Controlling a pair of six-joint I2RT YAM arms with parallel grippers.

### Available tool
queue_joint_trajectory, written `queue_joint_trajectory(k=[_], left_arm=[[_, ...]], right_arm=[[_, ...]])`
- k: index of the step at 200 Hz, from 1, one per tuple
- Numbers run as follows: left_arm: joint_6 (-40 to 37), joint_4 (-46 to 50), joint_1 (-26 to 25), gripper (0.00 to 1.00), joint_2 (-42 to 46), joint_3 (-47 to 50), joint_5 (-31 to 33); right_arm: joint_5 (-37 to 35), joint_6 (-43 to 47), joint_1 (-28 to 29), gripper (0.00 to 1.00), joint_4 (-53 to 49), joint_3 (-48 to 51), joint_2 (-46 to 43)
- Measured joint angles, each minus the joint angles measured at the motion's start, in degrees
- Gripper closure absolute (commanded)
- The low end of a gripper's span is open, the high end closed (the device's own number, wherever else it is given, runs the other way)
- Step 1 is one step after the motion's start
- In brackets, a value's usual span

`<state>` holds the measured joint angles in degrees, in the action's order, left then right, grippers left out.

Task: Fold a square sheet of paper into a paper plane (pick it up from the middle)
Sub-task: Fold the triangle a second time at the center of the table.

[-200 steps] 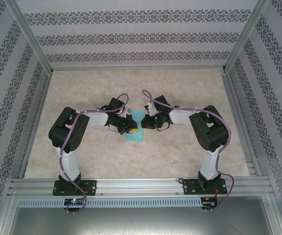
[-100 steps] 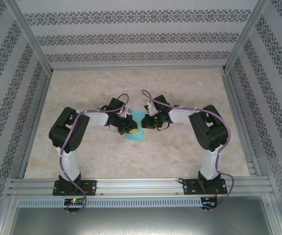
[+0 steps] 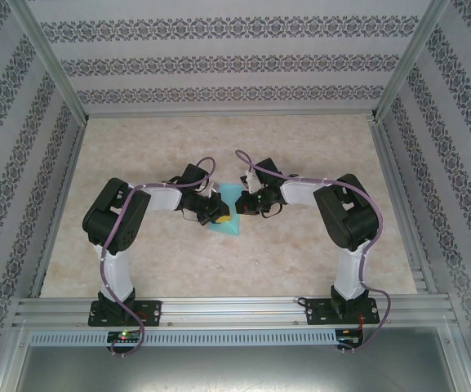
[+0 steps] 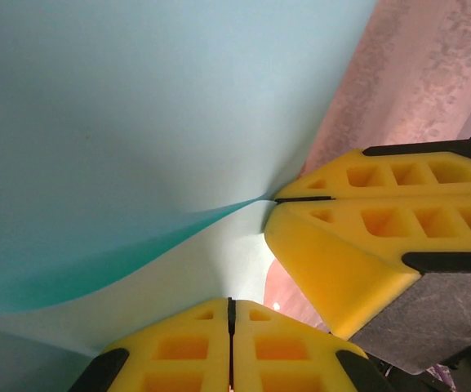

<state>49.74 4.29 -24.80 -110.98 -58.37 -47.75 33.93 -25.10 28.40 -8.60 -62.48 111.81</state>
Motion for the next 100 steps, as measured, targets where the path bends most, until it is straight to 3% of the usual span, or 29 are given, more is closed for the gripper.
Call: queue_joint_trajectory(k=[100], left_arm=[[-0.3, 0.0, 0.0, 0.91, 0.5, 0.0, 0.2]], right_arm=[[0.0, 0.0, 0.4, 0.97, 0.0, 0.0, 0.0]])
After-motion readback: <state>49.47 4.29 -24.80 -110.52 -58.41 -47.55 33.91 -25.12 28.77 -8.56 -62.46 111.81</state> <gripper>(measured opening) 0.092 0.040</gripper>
